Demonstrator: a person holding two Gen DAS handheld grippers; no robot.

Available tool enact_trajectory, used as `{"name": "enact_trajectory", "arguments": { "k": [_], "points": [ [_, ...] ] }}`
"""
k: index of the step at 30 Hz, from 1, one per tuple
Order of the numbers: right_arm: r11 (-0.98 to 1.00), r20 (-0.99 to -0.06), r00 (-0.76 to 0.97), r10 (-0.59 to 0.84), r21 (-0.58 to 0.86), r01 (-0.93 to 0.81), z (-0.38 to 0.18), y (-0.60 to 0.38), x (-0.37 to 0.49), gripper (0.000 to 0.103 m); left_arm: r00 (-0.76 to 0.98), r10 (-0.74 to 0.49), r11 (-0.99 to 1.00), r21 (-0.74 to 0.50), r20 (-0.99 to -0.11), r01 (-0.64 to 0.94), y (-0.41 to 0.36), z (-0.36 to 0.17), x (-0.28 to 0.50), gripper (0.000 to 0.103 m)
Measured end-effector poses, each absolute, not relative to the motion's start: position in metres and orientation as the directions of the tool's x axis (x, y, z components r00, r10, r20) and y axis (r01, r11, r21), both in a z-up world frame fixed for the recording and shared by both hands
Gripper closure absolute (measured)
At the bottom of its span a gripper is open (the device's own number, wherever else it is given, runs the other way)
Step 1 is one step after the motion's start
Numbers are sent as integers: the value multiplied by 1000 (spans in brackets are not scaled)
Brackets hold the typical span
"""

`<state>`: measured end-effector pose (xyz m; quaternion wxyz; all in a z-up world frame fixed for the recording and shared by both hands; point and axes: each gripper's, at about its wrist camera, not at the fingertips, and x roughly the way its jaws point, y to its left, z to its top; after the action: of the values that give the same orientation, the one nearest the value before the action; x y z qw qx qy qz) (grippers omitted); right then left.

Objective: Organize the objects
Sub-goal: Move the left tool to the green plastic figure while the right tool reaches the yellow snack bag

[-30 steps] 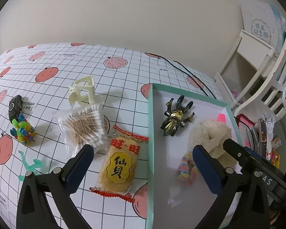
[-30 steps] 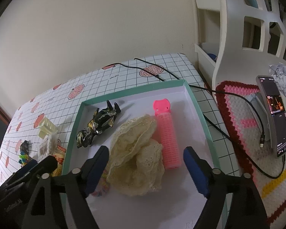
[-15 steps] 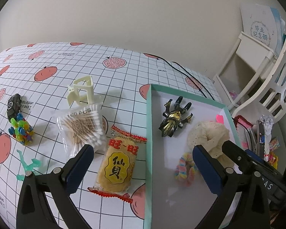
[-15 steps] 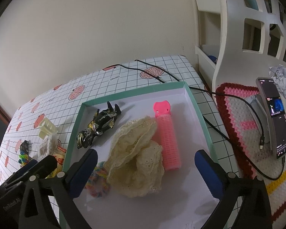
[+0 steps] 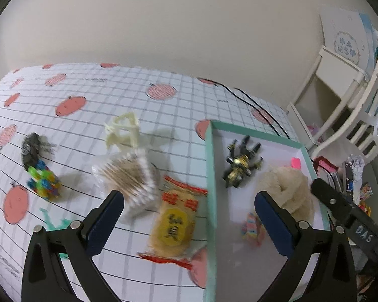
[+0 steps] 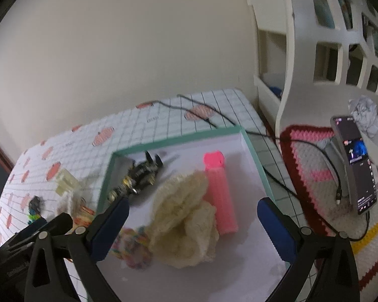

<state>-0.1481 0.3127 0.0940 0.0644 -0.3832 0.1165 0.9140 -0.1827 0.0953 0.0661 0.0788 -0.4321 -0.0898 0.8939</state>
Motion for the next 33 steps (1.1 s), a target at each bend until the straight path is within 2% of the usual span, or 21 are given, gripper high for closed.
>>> {"name": "enact_trajectory", "arguments": {
  "k": [7, 17, 25, 33],
  "points": [
    [-971, -676, -737, -17, 186, -148, 111, 280, -151, 0, -629, 142, -977, -211, -764, 36, 43, 79, -187, 0],
    [-978, -698, -703, -139, 209, -14, 109, 211, -164, 3, -576, 54, -966, -189, -815, 176, -30, 71, -185, 0],
    [-980, -765, -617, -182, 195, 48, 91, 172, -175, 28, -456, 68, -958, -186, -887, 219, -50, 47, -184, 0],
    [-980, -837, -511, -197, 187, 71, 67, 146, -184, 43, -382, 58, -968, -146, -922, 204, -45, 31, -184, 0]
  ]
}}
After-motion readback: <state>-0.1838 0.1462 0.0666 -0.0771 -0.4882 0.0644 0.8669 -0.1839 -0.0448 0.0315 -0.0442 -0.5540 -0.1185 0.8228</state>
